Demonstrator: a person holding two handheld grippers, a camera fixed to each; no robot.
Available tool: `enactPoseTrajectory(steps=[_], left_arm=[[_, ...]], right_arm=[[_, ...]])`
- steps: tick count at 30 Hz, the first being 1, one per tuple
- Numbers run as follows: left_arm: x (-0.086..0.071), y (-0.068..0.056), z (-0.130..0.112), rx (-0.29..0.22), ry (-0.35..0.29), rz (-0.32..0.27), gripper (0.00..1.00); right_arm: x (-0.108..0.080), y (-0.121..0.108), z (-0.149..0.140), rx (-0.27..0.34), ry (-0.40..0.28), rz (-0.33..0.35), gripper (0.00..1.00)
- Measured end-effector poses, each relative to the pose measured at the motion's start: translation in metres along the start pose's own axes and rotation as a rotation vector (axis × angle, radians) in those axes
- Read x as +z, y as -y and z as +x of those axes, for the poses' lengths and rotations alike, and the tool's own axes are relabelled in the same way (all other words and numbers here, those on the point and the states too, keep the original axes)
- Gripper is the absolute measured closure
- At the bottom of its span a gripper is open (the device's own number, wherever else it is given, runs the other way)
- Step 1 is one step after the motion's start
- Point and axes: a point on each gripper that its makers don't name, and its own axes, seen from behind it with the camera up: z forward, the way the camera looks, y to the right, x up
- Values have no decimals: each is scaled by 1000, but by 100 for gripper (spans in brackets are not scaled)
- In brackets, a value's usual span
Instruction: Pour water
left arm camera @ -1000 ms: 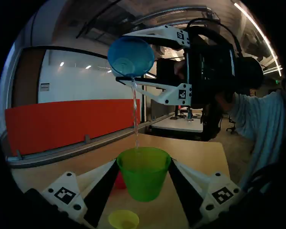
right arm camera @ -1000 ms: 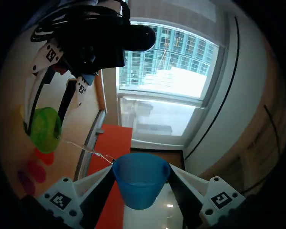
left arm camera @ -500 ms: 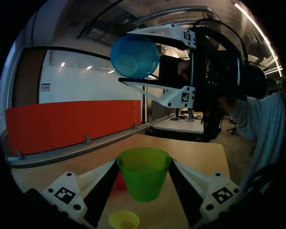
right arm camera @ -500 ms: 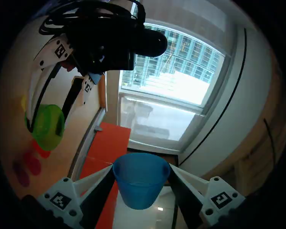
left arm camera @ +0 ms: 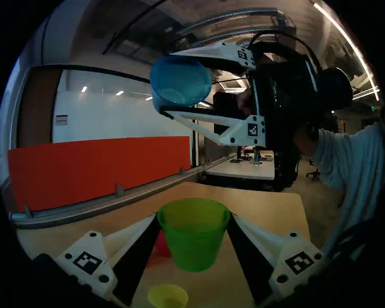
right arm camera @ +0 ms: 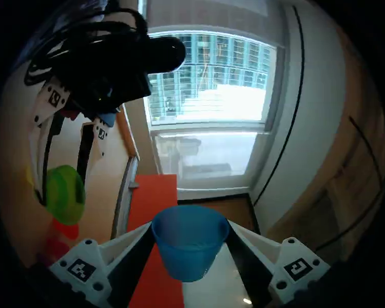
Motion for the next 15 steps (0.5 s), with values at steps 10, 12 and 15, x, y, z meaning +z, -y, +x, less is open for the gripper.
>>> enactPoseTrajectory(steps=[10,12,15], left_arm=[[-1,1,3,2,-3,4,12],[-1,1,4,4,-2,5,12],[-1,2,5,5,-3,8,12]], right_arm=[[-10,12,-16,437,40,25,8],[-12,16,-18,517,48,28,8],[-16,20,-18,636,57,36,8]])
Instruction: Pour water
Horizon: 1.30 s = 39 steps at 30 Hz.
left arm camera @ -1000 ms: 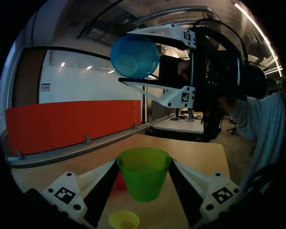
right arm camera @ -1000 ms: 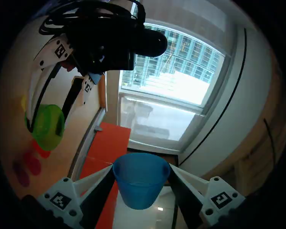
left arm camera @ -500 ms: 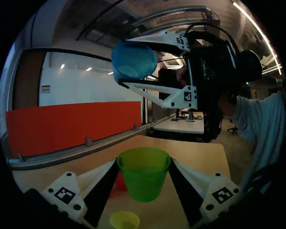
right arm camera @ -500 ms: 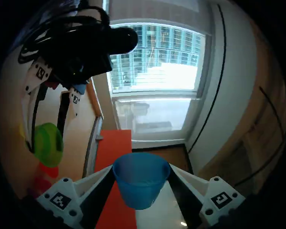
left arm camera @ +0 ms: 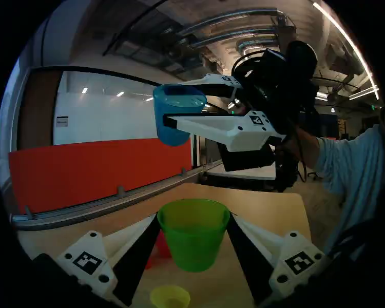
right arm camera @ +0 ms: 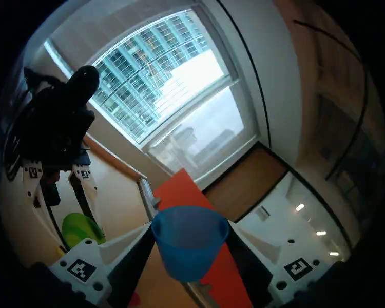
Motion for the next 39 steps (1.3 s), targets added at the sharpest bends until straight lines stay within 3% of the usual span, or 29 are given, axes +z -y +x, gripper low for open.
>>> enactPoseTrajectory(steps=[9,14,26,39], left_arm=[[1,4,2,-1,-2,7,12],[0,5,3,0,-1,12,12],[-11,16,-2,3,9,48,12],[-39,47,-10,11,25,135,12]], right_arm=[[-12,9,0,414,13,38,8],[-16,7,-12,576,44,43,8],[-37,14,-39,614,88,25,8],[-66,18,-63,689,106,12,8]])
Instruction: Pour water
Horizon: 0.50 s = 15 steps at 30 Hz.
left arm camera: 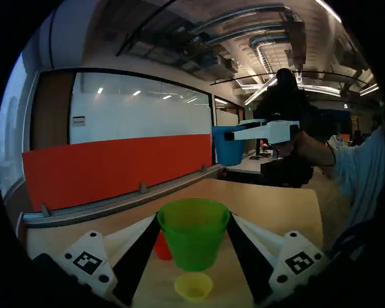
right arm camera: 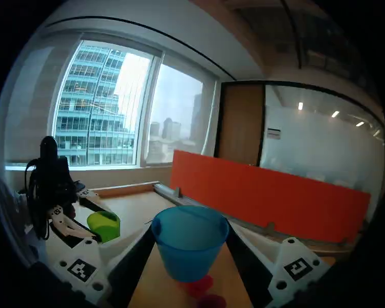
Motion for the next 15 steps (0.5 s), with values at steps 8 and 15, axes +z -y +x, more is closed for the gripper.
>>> enactPoseTrajectory(steps=[8,15], left_arm=[[-17,20,-5,6,16,55,12],[-28,34,-7,9,27,88,12]], right_arm=[[-12,-8,-11,33,-6,-8,8],[-13,-1,-21,48,2,17,8]])
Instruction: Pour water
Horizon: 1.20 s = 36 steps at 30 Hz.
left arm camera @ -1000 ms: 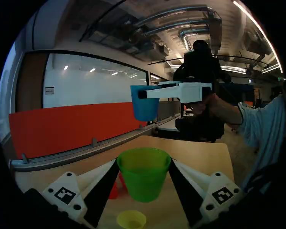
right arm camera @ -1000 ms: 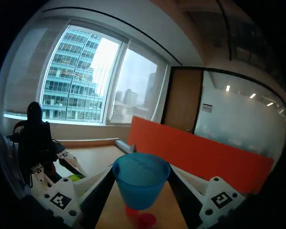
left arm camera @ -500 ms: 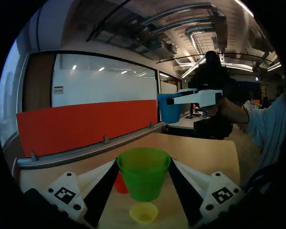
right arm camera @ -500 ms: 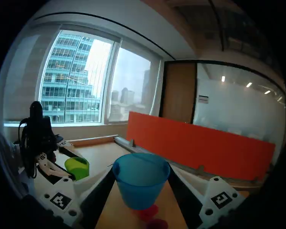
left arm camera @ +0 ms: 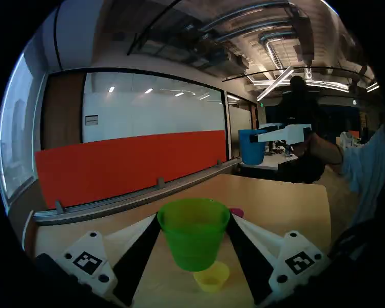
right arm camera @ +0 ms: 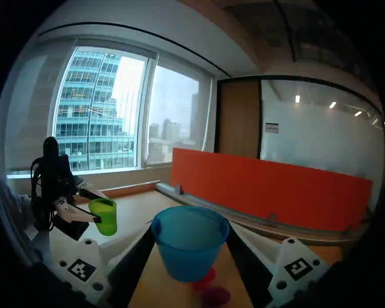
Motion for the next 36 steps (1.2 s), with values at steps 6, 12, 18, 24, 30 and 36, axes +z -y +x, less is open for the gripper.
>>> enactPoseTrajectory(steps=[6,12,18,24,30,36], left_arm=[[-6,6,-15,1,33,12,12],[-11,13,-33,2,81,24,12],[-16,14,-52,-6,125,22,12],[-17,18,-71,-5,173,28,12],[-19,24,-91,-17,224,34,12],[-20,28,-108,-21,274,35,12]], right_arm=[[2,4,-14,2,21,24,8],[2,10,-31,-11,54,50,8],[4,16,-54,-17,107,78,8],[4,21,-69,-20,143,108,7],[5,19,-82,-37,180,114,7],[4,21,-100,-50,224,133,7]])
